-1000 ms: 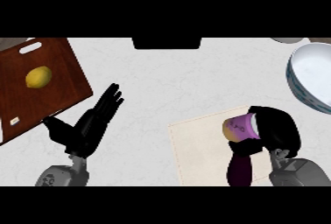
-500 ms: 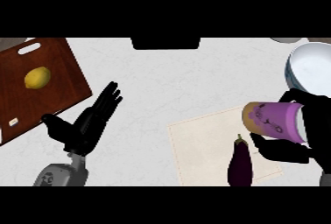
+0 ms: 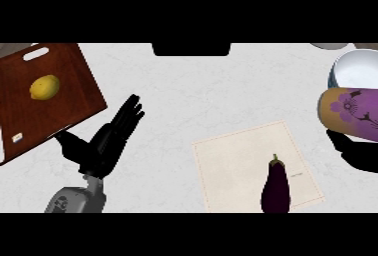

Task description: Pick the can from the placemat and place it in the bowl

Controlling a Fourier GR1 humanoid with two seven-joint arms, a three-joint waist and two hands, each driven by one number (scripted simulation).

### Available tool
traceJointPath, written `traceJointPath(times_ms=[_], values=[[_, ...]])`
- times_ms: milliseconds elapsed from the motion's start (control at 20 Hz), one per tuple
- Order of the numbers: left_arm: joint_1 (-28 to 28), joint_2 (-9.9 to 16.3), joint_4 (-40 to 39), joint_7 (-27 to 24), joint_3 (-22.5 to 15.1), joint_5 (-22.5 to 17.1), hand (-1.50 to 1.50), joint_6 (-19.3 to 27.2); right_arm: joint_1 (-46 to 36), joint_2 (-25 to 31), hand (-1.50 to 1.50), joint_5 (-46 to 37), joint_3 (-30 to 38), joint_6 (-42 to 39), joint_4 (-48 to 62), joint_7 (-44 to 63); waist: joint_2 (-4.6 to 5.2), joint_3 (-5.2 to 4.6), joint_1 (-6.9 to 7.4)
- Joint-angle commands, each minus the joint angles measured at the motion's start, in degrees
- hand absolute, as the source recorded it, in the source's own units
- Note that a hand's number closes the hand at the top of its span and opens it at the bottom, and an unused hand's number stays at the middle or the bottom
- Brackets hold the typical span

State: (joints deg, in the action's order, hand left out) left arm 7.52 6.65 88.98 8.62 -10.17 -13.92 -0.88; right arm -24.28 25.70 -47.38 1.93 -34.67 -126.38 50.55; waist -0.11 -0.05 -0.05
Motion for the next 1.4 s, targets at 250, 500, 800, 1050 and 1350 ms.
traceJointPath(times_ms=[250,500,800,1050,1350], values=[[-1.3,-0.1,1.9,0.6,0.8,1.1,0.00,-0.3,-7.8,5.1,1.50,-0.4,10.4,2.6,15.2,-6.0,0.15,0.04,0.48],[-3.0,-0.9,-1.1,-3.3,-0.2,1.9,0.00,-2.9,-6.5,5.7,1.50,-1.1,14.5,13.6,26.9,-16.8,0.30,0.07,0.61],[0.3,-0.6,-1.1,-0.2,1.8,0.5,0.00,-3.2,-10.9,9.0,1.50,-5.3,14.5,24.6,48.7,-28.5,0.54,0.07,1.16],[0.7,-2.3,1.8,2.4,0.1,1.8,0.00,-1.2,-15.1,13.9,1.50,-9.3,15.1,31.9,65.8,-36.9,0.59,0.11,1.58],[4.3,-2.1,-1.9,0.9,1.6,2.4,0.00,-1.5,-18.8,14.6,1.50,-13.0,13.8,32.4,84.1,-37.8,1.11,0.13,2.24]])
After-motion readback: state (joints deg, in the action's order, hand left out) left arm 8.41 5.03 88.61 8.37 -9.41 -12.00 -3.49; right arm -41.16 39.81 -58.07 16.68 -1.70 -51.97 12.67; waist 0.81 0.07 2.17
